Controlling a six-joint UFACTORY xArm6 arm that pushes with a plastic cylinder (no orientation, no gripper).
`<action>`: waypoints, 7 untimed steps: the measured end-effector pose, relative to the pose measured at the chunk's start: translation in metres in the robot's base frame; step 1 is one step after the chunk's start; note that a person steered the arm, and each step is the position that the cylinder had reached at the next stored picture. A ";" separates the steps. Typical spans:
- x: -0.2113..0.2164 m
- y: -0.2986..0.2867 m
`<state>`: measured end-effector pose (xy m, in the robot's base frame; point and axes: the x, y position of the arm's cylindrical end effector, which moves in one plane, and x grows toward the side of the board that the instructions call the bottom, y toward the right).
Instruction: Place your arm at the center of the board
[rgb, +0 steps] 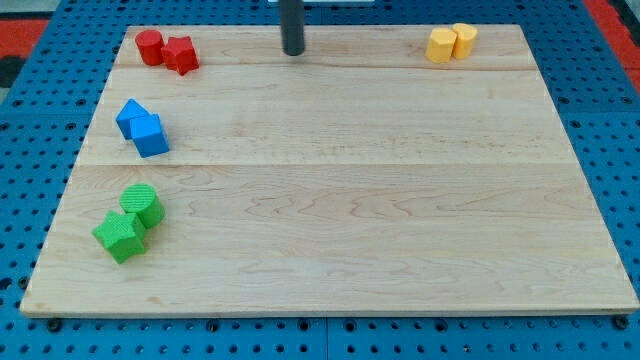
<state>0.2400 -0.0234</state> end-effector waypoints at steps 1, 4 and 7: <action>0.006 0.003; 0.018 0.005; 0.028 0.005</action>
<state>0.2680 -0.0181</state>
